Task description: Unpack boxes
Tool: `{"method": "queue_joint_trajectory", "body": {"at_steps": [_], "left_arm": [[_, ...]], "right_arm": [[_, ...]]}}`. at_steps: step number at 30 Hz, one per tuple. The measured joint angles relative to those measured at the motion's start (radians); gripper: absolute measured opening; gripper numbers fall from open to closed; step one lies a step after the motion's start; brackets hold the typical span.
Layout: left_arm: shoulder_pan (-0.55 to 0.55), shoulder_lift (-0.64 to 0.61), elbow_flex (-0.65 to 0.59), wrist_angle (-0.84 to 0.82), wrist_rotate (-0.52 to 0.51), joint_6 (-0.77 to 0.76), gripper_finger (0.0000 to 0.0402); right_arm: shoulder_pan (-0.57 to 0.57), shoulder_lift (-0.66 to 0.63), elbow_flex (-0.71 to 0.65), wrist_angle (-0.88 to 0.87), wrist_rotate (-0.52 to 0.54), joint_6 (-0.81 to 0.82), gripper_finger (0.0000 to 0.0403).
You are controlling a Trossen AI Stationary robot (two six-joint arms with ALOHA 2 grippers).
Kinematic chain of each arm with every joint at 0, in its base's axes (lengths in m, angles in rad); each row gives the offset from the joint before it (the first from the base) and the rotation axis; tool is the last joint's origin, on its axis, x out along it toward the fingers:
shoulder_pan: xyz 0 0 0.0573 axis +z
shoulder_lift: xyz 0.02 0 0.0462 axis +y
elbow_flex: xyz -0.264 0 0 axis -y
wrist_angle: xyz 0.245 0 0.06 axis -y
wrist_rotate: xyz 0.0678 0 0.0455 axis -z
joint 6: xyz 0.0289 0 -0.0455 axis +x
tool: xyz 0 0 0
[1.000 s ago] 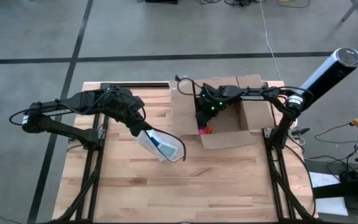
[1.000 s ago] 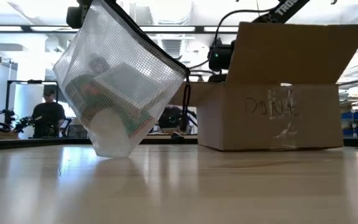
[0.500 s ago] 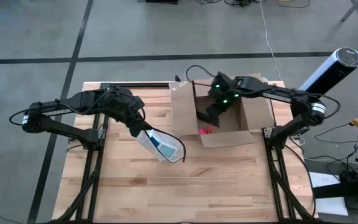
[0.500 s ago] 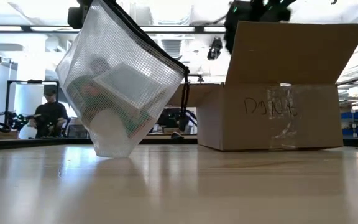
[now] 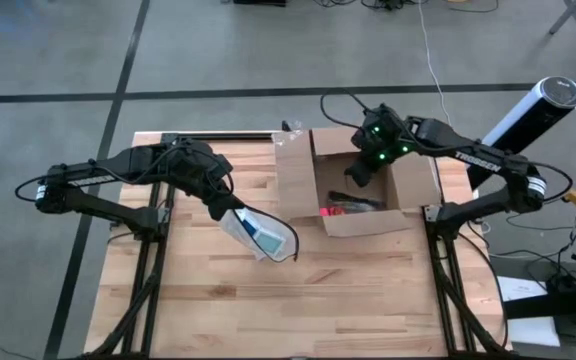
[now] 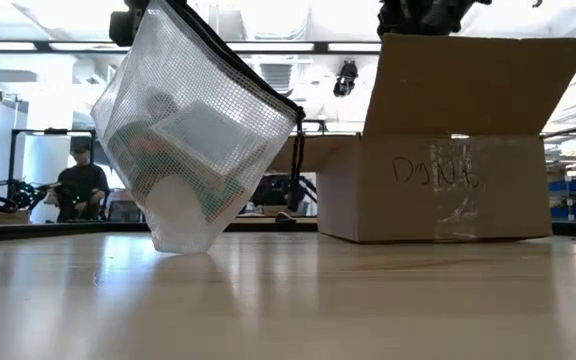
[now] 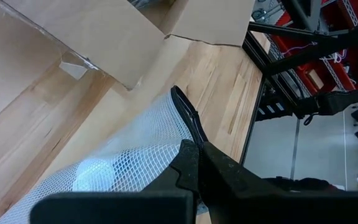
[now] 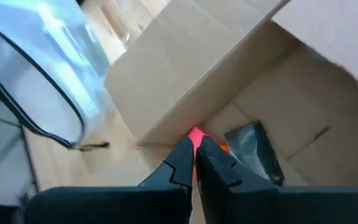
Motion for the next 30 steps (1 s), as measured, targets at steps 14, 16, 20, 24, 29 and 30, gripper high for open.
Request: {"method": "queue_joint_trajectory", "body": {"at_steps": [14, 16, 20, 24, 29, 30], "left_arm": [[0.000, 0.006, 0.000, 0.007, 0.000, -0.006, 0.0000], [0.000, 0.006, 0.000, 0.007, 0.000, -0.008, 0.0000], [0.000, 0.006, 0.000, 0.006, 0.000, -0.011, 0.0000], [0.000, 0.007, 0.000, 0.006, 0.000, -0.016, 0.0000], [0.000, 0.007, 0.000, 0.006, 0.000, -0.026, 0.0000], [0.000, 0.007, 0.000, 0.006, 0.000, -0.027, 0.0000]], "right_arm": [[0.000, 0.274, -0.062, -0.136, 0.015, -0.299, 0.0194], [0.000, 0.307, -0.072, -0.132, 0.015, -0.324, 0.0214], [0.000, 0.369, -0.100, -0.089, 0.015, -0.338, 0.0241], [0.000, 0.422, -0.123, -0.022, 0.016, -0.335, 0.0257], [0.000, 0.481, -0.152, 0.042, 0.061, -0.310, 0.0262], [0.000, 0.495, -0.157, 0.047, 0.080, -0.310, 0.0258]]}}
